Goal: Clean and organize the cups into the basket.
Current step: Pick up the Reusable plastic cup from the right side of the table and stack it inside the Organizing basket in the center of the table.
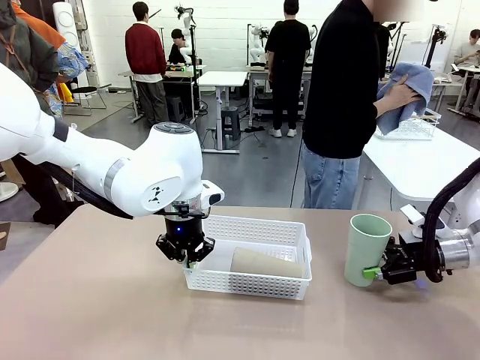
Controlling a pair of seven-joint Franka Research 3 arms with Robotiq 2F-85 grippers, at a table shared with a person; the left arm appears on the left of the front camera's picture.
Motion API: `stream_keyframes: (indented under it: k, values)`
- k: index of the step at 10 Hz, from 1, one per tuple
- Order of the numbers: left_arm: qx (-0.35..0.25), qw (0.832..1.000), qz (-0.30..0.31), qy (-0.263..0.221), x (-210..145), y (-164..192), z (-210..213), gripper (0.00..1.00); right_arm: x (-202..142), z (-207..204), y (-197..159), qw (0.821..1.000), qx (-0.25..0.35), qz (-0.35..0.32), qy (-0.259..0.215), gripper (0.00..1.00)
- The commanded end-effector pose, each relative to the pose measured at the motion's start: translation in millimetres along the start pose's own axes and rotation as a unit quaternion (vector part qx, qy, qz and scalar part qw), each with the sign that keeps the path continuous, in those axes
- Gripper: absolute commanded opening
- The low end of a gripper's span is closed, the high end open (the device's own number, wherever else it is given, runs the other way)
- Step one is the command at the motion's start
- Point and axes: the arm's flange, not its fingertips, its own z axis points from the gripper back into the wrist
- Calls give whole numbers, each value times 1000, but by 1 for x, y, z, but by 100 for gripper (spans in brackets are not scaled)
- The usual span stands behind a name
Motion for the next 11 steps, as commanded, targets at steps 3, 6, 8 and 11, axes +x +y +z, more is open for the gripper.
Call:
stream_keyframes:
  k: [3, 6, 8, 11]
  values:
    - [1, 1000, -7, -3, -3, 2, 0, 0, -3, -8, -3, 1000, 20, 19, -11, 43]
    - [1, 1000, -7, -3, -3, 2, 0, 0, -4, -8, -4, 1000, 17, 22, -14, 0]
    - [1, 1000, -7, -3, -3, 2, 0, 0, 5, -5, 3, 1000, 9, 19, -16, 24]
    - [1, 1000, -7, -3, -3, 2, 0, 0, 76, 19, 38, 1000, 9, 0, -8, 70]
